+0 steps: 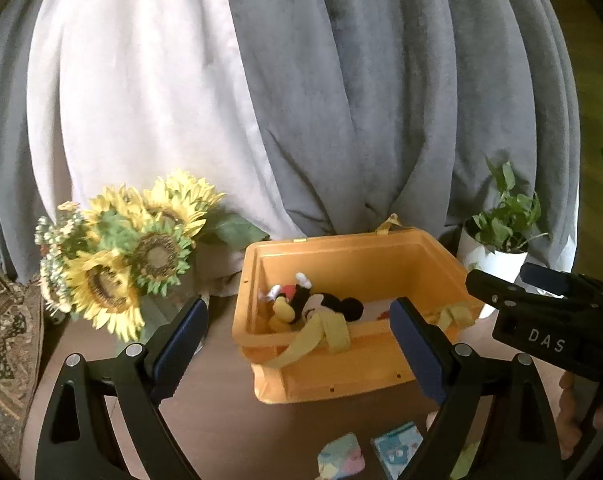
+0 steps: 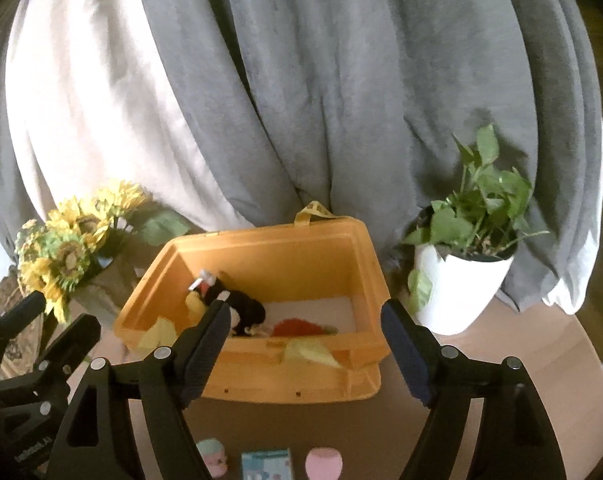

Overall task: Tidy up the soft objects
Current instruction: 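Withdraw both tools from the crate back toward the remaining soft items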

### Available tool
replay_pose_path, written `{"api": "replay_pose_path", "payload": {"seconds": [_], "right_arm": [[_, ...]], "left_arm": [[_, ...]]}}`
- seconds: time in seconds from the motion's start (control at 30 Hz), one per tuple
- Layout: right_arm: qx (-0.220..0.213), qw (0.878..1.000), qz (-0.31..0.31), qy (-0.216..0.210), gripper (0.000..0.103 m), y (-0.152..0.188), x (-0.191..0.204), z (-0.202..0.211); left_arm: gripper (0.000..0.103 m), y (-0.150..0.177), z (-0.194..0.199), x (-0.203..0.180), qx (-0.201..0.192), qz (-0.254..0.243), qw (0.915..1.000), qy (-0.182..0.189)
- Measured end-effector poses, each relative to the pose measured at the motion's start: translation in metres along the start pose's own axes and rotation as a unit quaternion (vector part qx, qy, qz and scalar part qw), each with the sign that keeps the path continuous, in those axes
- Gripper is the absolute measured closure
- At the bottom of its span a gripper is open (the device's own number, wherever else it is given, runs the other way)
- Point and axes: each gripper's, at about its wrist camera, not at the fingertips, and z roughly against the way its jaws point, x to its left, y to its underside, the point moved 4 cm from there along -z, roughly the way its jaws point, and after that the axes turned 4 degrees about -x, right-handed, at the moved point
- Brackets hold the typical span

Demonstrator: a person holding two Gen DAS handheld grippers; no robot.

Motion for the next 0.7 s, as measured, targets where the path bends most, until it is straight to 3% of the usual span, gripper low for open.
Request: {"api": "replay_pose_path", "payload": {"seconds": [0.3,0.7], "right_arm": [[0.009,1.000,-0.006,0.005,0.025,0.022,-0.005,0.035],[0.012,0.999,-0.008,0.046,0.024,0.052,-0.008,0.084]], "left_arm": [[0.010,0.017,0.041,-0.004,-0.001,-0.002,1.0000,-0.008],[0.010,0.044,0.081,-0.004,0.008,-0.011,0.9999,-0.005]]}}
